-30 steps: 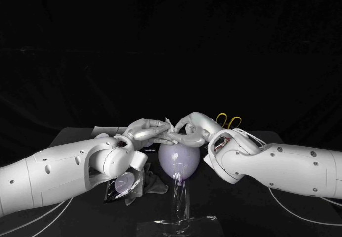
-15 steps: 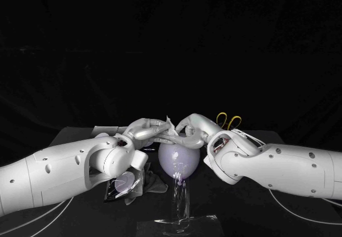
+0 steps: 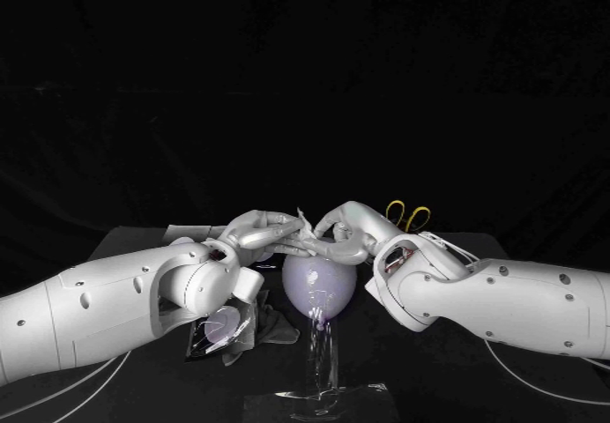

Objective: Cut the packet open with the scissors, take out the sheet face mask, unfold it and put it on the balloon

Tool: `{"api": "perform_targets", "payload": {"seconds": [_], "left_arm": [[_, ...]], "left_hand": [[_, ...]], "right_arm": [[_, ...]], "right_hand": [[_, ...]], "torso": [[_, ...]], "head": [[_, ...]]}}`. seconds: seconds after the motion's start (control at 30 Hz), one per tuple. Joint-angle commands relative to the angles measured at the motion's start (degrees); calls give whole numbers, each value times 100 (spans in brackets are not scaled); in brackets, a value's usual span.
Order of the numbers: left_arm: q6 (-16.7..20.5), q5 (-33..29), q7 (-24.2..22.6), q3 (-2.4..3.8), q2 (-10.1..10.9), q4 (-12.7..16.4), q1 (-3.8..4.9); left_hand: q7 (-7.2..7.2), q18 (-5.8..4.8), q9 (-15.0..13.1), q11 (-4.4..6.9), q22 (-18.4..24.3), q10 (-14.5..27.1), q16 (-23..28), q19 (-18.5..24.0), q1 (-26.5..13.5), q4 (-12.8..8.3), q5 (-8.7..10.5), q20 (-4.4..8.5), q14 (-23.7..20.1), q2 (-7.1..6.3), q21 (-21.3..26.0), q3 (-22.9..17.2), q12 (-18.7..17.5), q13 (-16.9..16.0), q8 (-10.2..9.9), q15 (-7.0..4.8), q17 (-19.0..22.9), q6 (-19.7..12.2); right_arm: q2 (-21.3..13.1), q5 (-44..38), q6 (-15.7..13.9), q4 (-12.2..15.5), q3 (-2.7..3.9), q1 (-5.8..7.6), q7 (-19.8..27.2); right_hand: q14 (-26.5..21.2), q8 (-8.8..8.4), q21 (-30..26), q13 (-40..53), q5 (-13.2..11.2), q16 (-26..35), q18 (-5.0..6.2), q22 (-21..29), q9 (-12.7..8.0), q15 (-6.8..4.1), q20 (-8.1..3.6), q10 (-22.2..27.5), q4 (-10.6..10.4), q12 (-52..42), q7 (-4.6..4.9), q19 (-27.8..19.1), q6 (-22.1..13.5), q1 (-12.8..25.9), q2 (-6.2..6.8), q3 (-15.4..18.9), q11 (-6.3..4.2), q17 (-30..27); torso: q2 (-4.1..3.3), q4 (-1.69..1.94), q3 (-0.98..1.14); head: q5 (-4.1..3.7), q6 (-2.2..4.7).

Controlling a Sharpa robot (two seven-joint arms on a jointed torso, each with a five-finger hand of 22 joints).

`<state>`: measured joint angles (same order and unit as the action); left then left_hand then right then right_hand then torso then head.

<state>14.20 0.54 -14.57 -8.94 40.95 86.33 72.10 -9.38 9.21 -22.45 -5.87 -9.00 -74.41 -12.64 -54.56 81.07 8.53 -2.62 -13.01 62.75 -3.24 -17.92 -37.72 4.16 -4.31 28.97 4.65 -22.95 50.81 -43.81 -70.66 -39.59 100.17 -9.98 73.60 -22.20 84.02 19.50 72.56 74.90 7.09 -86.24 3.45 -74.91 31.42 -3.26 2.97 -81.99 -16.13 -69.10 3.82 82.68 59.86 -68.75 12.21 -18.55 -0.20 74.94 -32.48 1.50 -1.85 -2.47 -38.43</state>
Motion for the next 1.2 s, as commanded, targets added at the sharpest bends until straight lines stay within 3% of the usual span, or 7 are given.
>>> {"api": "perform_targets", "payload": {"seconds": [0.03,0.3,0.47,0.63,0.83,1.03,1.2], "left_arm": [[-56,5,-69,8,-7,4,9],[-61,6,-67,8,-8,3,9],[-66,6,-66,8,-6,6,9],[-79,7,-67,8,-6,9,9],[-91,9,-69,8,-5,13,9],[-108,9,-74,8,-9,19,9],[-119,9,-78,8,-14,22,9]], "left_hand": [[16,99,-994,-2,-5,-36,-34,36,42,1,-18,-6,-23,37,-35,-39,37,2,19,-10,-8,31],[17,99,-1003,-1,-9,-37,-38,39,41,-4,-17,-6,-24,33,-41,-46,37,2,25,-11,-10,27],[17,99,-1003,-1,-9,-37,-38,39,41,-4,-17,-6,-24,33,-41,-46,37,2,25,-11,-10,27],[17,99,-1003,-1,-9,-37,-38,39,41,-4,-17,-6,-24,33,-41,-46,37,2,25,-11,-10,27],[17,99,-1008,-1,-11,-37,-40,42,39,-5,-17,-6,-26,33,-45,-51,37,2,29,-11,-11,25],[17,99,-1008,-1,-11,-37,-40,42,39,-5,-17,-6,-26,33,-45,-51,37,2,29,-11,-11,25],[17,99,-1008,-1,-11,-37,-40,42,39,-5,-17,-6,-26,33,-45,-51,37,2,29,-11,-11,25]], "right_arm": [[-28,65,-67,20,3,-2,162],[-51,100,-28,14,5,-3,190],[-51,139,-25,-2,6,-3,204],[-35,211,-4,-18,6,-3,234],[-21,276,8,-27,6,-3,296],[-4,290,53,-49,7,-3,306],[11,290,96,-68,7,-4,295]], "right_hand": [[473,25,-34,169,-17,-4,11,-1034,-5,-33,-19,-8,-17,37,41,-18,6,73,21,77,13,985],[461,14,-122,127,-23,26,26,-1011,-10,-18,-7,35,-50,123,56,-59,-35,210,58,281,29,947],[463,18,-132,134,-25,23,28,-1009,-9,-16,-3,34,-56,119,55,-62,-39,274,-25,350,29,953],[465,23,-140,137,-410,20,30,-1009,-13,-19,-2,36,-53,129,50,-64,-49,330,-409,382,26,960],[466,19,-132,151,-431,18,27,-1012,-14,-31,-12,31,-17,121,38,-61,-69,60,-765,286,13,966],[468,22,-125,158,-432,13,26,-1016,-7,-47,-27,31,86,123,23,-57,-91,-375,-900,175,-2,974],[465,29,-133,157,-432,21,27,-1014,0,-49,-32,37,169,136,17,-61,-100,-589,-846,162,-9,966]], "torso": [[2,-4,0],[-3,5,-4],[-2,7,-6],[-1,8,-6],[-1,4,-4],[-2,3,-3],[0,2,-2]], "head": [[-6,2],[-18,4],[-19,2],[-17,-4],[-19,-10],[-22,-14],[-23,-16]]}}
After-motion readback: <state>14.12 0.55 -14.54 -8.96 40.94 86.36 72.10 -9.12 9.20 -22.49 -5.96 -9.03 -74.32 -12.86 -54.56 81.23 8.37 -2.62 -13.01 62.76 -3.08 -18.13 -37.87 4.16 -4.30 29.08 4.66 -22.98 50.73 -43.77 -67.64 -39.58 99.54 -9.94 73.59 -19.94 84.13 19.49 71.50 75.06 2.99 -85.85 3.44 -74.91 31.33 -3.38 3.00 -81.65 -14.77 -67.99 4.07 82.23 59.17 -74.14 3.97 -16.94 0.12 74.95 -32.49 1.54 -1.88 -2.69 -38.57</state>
